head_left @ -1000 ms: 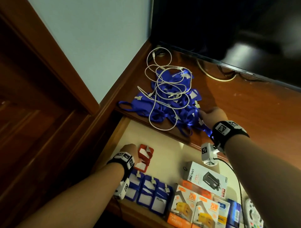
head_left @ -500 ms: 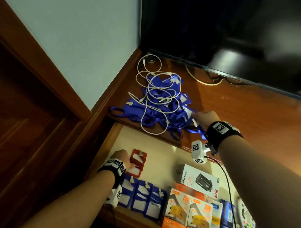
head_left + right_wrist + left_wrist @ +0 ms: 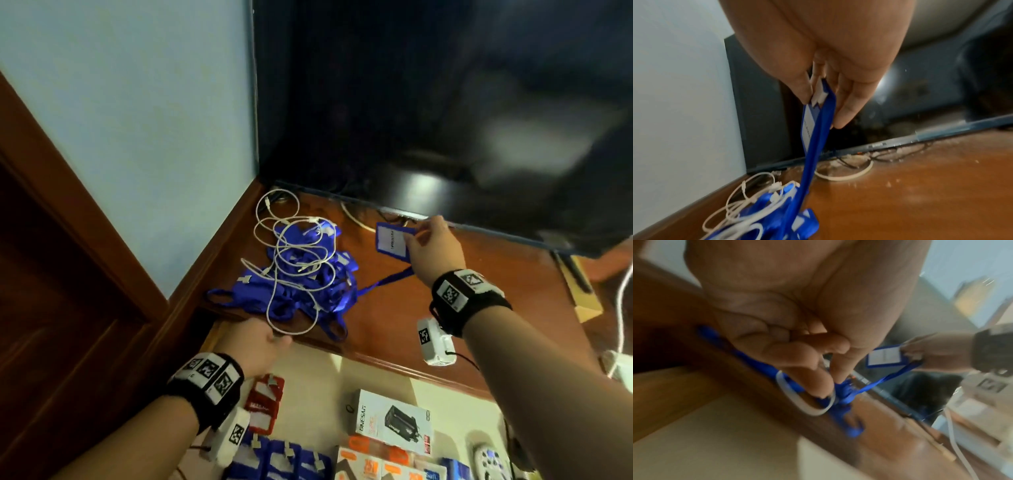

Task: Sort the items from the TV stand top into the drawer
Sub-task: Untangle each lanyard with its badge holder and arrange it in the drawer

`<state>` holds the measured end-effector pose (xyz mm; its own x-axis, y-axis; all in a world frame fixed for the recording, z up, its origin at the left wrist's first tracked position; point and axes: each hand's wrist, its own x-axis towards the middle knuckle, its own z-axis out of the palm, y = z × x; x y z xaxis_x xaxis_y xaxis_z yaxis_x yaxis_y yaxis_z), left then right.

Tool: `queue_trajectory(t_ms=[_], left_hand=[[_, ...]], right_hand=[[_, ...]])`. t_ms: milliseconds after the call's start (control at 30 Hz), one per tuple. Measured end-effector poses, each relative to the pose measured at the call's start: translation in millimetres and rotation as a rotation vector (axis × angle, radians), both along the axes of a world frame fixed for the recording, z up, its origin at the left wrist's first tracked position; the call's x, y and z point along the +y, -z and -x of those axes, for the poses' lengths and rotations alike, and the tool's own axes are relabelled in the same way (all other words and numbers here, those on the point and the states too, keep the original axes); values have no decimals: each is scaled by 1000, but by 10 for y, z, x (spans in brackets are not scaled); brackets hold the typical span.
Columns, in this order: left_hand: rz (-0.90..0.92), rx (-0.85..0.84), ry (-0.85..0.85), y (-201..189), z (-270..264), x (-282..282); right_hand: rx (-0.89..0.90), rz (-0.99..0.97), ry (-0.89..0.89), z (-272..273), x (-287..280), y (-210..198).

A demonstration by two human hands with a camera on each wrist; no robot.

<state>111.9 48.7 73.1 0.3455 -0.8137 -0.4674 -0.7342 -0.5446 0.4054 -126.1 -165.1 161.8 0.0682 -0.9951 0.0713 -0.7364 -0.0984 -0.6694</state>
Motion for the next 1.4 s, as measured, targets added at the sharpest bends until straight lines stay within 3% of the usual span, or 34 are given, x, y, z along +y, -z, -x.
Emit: queue_trajectory(t_ms=[167,333,500,633,767,833,933,1100,1200,1400], left_hand=[[394,124,60,-871,253,-606],[590,230,188,-1447,550,-1287],[507,296,350,-1680,915,-1604],[506,505,457,-1718,1181,-1536],[673,803,332,-1719,1252,-1405],[753,853,227,-1696,1187,-1355],[805,731,180,-1786,965,-1267],[817,366,388,-2216,515,-1024],[775,255,515,-2538,428,-892],[772,163,756,-3277,766,-641]], right_hand=[[-145,93,14,94,30,-520],[-397,218,4,168,26,-1025],[-713,217,-9,358,88,-1503],[-1003,166,-22,529,169,-1727],[-1127,198,-5,753,273,-1879],[-1096,212,31,898,286,-1881],[-1005,200,67,1106,294,-1813],[-976,196,100,1325,320,-1630],[-963,130,60,1284,339,-1497],[-449,145,-183,853,485,-1274]])
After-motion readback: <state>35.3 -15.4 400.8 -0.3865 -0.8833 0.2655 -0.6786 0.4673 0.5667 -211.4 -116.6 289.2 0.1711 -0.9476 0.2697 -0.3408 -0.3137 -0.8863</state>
